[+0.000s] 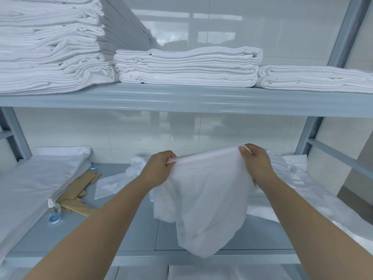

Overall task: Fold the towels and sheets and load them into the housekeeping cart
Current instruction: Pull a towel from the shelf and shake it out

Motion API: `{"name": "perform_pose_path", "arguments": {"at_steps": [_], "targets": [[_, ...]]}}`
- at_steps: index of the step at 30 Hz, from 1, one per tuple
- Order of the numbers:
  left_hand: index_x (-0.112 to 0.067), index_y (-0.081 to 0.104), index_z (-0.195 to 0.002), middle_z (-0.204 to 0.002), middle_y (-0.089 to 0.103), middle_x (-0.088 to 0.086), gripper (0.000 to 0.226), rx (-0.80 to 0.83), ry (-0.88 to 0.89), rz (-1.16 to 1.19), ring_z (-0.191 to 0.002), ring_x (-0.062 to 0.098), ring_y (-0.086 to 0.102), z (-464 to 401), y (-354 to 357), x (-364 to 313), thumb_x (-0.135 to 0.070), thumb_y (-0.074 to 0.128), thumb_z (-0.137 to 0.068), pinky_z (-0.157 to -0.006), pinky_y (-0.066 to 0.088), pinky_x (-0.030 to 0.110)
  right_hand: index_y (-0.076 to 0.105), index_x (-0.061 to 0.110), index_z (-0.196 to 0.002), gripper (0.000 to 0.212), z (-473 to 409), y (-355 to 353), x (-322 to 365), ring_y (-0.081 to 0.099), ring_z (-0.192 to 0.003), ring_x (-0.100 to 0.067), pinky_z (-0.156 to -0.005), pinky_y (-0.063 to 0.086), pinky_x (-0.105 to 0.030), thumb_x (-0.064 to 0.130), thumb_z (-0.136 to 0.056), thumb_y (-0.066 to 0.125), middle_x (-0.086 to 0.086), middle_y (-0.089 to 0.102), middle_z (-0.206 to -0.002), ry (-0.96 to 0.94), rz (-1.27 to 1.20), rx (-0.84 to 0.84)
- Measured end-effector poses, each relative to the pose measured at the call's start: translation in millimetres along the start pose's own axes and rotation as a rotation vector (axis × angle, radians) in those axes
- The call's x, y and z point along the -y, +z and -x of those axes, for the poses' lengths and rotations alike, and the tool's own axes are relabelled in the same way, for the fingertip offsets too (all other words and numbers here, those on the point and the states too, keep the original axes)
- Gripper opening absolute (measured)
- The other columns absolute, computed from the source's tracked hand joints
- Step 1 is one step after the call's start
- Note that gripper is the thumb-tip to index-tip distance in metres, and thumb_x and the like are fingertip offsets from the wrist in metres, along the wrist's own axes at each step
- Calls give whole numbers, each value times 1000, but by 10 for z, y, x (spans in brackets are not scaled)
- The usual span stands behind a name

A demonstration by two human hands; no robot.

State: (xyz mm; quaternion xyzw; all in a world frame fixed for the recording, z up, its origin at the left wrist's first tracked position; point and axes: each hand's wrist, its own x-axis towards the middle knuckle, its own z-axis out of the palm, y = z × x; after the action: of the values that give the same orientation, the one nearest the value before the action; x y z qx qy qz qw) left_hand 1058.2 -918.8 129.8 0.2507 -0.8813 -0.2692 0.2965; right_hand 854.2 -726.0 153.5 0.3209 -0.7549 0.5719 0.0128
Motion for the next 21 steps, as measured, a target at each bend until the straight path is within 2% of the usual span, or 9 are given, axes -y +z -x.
{"name": "perform_pose_path", "arguments": {"at_steps": [3,6,8,12,14,15,17,19,21], "targets": [[-14,54,-73,-68,53,-4,23,-35,-46,-8,-68,16,45,14,-65,110,-6,51,-95,-54,32,13,56,-4,-81,31,-60,-87,-85,47,-68,-25,-59,35,-32,20,-97,46,-13,51,-72,63,69,-81],[-14,58,-76,-71,57,-5,20,-97,-64,64,-68,9,49,2,-100,87,-12,54,-95,-57,33,7,59,1,-82,27,-38,-130,-180,53,-78,-29,-66,34,-32,20,-97,47,-13,57,-78,52,225,-64],[-18,60,-74,-74,60,-6,21,-97,-27,127,-70,2,50,-34,-80,-49,-15,56,-95,-59,34,5,64,7,-97,14,39,-69,-158,56,-84,-23,-71,36,-26,19,-93,58,-9,63,-90,-4,162,8],[-19,59,-74,-77,60,-6,17,5,86,128,-71,3,51,-128,76,-407,-23,66,-90,-61,36,7,52,17,-131,58,272,246,55,53,-108,-9,-83,35,-14,24,-79,77,3,55,-118,-159,34,282],[-20,59,-77,-79,60,-7,15,61,140,107,-71,5,52,-151,157,-535,-25,68,-88,-61,37,10,49,21,-135,64,339,401,147,53,-109,-5,-87,37,-17,26,-78,78,6,57,-119,-170,28,431],[-21,58,-76,-79,60,-6,16,80,160,115,-70,6,52,-153,181,-573,-25,69,-87,-59,37,12,55,20,-128,53,360,461,186,56,-102,-5,-85,41,-20,26,-80,76,7,61,-111,-168,31,479],[-21,56,-74,-77,59,-4,19,90,164,149,-64,8,51,-150,176,-594,-26,72,-85,-55,36,16,64,17,-87,8,364,524,219,53,-69,-1,-64,38,-22,24,-88,68,13,60,-75,-192,71,482],[-22,57,-73,-73,59,-3,21,76,138,155,-58,6,50,-142,117,-559,-27,75,-82,-51,35,16,47,23,-60,35,353,546,217,40,-51,0,-53,26,-18,17,-93,58,15,43,-52,-217,91,427],[-26,56,-70,-68,56,-7,23,74,103,139,-55,2,48,-131,43,-491,-24,77,-79,-49,33,11,46,23,-61,36,346,532,235,40,-52,-1,-52,28,-16,15,-96,52,13,42,-55,-218,70,369]]}}
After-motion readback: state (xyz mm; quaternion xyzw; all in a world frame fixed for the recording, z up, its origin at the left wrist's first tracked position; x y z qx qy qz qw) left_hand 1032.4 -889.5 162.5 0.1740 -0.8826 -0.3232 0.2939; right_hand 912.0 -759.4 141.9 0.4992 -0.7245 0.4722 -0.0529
